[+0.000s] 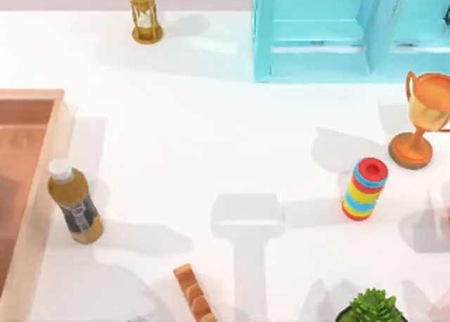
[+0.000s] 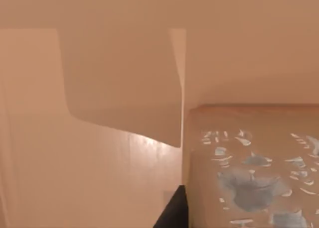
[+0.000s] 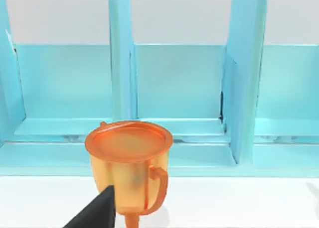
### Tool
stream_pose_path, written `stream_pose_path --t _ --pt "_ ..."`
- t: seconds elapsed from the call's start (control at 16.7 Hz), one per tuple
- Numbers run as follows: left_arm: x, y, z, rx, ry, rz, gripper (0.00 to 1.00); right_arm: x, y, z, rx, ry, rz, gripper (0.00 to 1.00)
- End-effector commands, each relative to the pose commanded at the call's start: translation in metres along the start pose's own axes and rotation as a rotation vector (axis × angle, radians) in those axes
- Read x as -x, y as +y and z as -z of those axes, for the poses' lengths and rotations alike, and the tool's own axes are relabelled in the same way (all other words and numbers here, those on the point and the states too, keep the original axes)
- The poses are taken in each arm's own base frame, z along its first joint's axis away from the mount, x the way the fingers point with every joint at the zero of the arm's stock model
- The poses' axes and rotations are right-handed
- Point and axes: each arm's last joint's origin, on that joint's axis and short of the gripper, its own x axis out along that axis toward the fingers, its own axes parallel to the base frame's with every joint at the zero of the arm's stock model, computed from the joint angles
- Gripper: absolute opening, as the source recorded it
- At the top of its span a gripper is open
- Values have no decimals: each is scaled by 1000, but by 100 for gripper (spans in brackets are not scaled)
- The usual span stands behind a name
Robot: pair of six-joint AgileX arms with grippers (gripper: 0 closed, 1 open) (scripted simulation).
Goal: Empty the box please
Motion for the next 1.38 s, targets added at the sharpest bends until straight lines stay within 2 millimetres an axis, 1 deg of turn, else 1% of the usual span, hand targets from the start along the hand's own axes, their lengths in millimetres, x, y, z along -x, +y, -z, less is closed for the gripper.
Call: stream_pose_path --t 0.3,0.42,0.54,0.66,0.9,1.02,1.14,1.38 --pt "1 0 0 -2 -2 0 0 0 0 0 0 0 0 100" --pt "11 1 -4 -2 -7 -2 0 0 0 0 0 0 0 100" --pt "31 3 -9 -4 -11 -4 0 0 0 0 0 0 0 100" --pt "55 4 -10 -6 4 2 0 0 0 0 0 0 0 100" --pt "108 2 -4 -4 18 8 0 0 0 0 0 0 0 100" --pt "126 0 -1 -3 3 2 0 0 0 0 0 0 0 100" --pt "130 0 0 -2 -2 0 0 0 0 0 0 0 0 100" --pt "129 1 -1 -1 4 0 0 0 0 0 0 0 0 100"
